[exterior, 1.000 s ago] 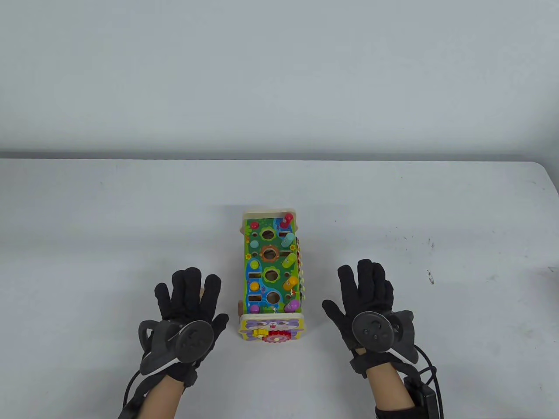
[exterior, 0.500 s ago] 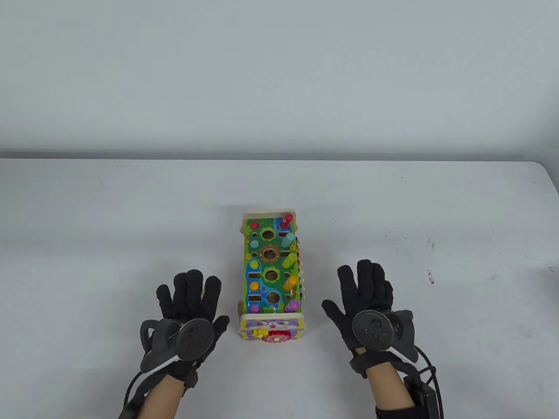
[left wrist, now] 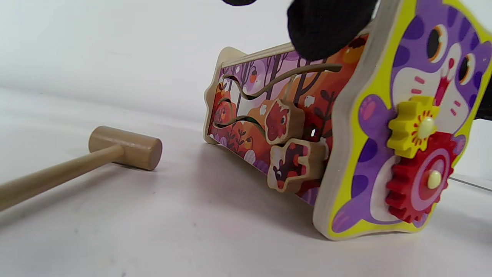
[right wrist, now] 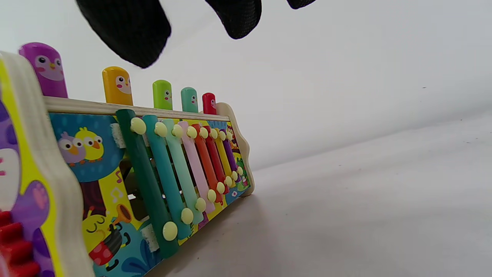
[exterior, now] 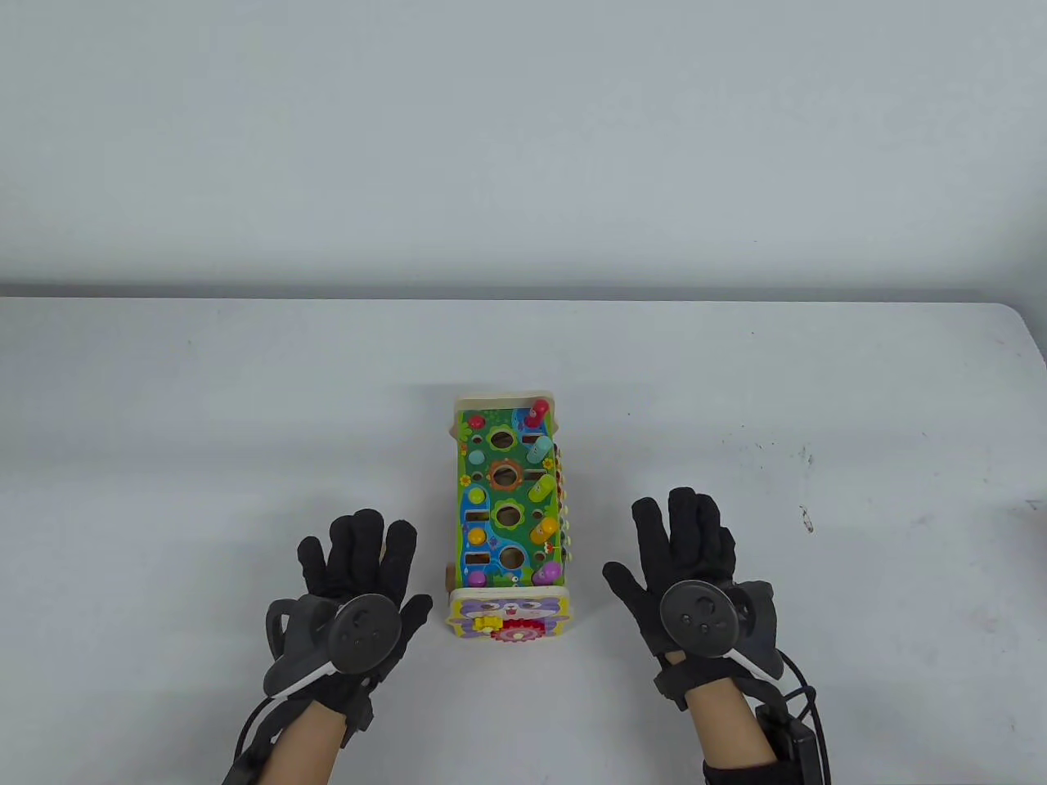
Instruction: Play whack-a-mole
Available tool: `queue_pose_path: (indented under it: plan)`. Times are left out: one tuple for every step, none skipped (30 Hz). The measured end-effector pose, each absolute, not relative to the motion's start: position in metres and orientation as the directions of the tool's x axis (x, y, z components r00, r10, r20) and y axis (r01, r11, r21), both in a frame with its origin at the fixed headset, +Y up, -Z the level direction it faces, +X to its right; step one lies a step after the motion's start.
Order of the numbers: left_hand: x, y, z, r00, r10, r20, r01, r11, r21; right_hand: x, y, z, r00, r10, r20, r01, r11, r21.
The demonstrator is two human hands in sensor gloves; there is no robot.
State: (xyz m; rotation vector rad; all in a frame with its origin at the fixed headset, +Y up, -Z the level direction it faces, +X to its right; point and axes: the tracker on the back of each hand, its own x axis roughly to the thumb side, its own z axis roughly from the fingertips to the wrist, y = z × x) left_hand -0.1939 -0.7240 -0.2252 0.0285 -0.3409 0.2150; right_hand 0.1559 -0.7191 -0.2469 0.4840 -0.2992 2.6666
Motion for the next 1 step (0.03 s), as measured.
queue_pose_path:
  plan:
    - [-0.1938,-0.7242,-0.2252,0.920,0.207,0.334,-0.216,0.976,-0.011,0.1560,-0.7192,-0.2469,-0.855,0.358,0.376,-0.432,-0.892,-0.133]
